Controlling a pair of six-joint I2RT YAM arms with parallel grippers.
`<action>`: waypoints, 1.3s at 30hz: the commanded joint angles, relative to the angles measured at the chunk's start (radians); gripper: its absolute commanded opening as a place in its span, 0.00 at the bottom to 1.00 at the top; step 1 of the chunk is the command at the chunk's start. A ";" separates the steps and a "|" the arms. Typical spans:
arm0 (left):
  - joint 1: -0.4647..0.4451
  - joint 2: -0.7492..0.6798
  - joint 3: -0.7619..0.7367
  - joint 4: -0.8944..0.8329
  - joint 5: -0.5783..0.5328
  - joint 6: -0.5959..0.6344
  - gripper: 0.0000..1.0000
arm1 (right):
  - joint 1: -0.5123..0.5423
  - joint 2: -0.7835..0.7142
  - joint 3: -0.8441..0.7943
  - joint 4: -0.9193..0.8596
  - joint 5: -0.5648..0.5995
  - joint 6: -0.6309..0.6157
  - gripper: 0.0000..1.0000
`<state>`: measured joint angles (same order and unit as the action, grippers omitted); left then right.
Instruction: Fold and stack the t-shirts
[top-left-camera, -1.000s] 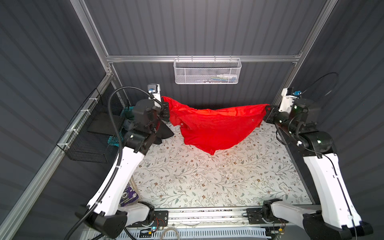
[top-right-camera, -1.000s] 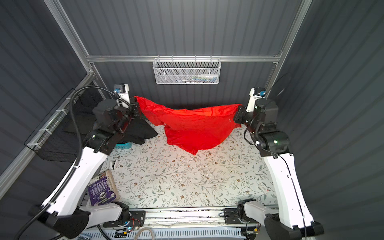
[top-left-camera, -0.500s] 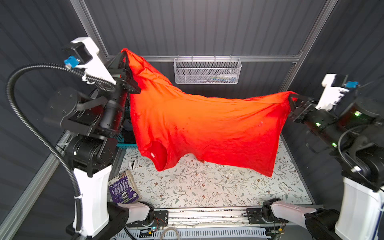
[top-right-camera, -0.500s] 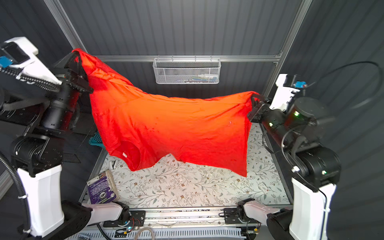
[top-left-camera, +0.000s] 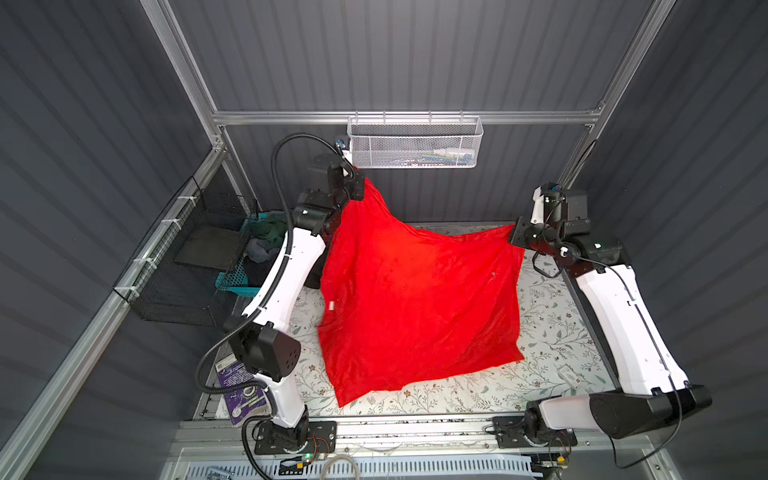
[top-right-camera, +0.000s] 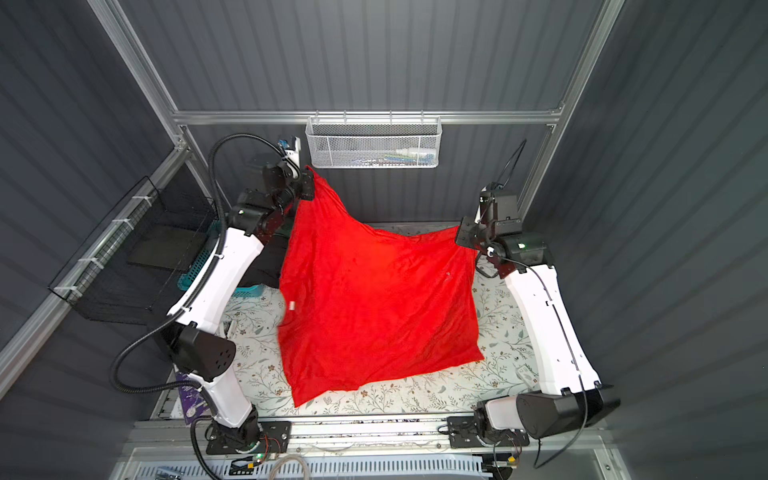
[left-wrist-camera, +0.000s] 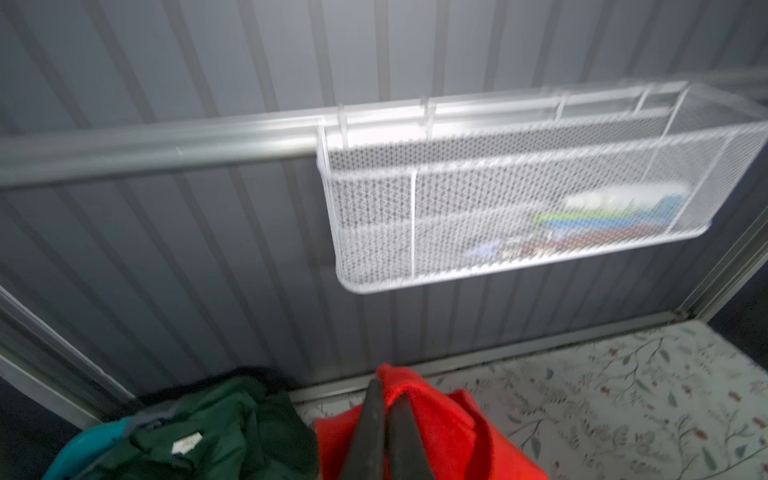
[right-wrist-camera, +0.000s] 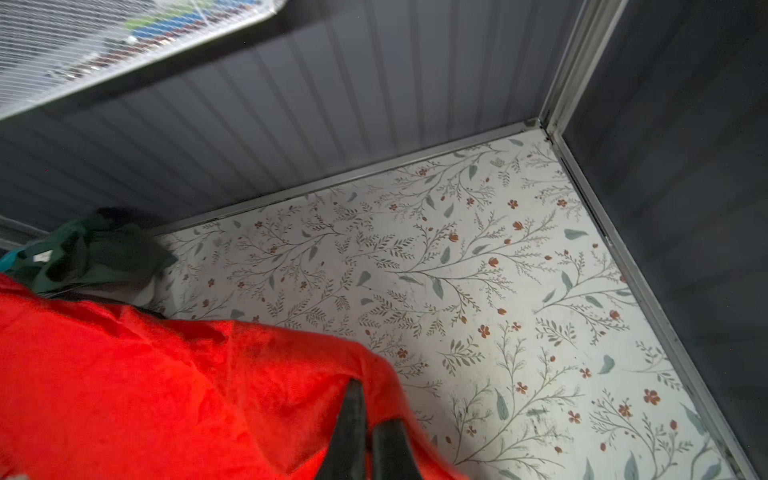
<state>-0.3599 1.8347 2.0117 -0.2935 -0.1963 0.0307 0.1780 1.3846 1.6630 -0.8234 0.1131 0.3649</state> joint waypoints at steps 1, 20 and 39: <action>0.008 0.046 -0.011 0.148 0.041 0.011 0.00 | -0.009 0.037 -0.076 0.133 0.022 0.013 0.00; 0.007 0.162 -0.138 0.261 -0.055 0.096 0.00 | -0.099 0.378 -0.089 0.253 -0.014 0.012 0.00; 0.007 0.313 -0.157 0.303 -0.093 0.077 0.00 | -0.139 0.678 0.136 0.279 0.012 -0.038 0.00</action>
<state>-0.3534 2.1113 1.8194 0.0025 -0.2626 0.1020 0.0452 2.0365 1.7626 -0.5476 0.1051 0.3439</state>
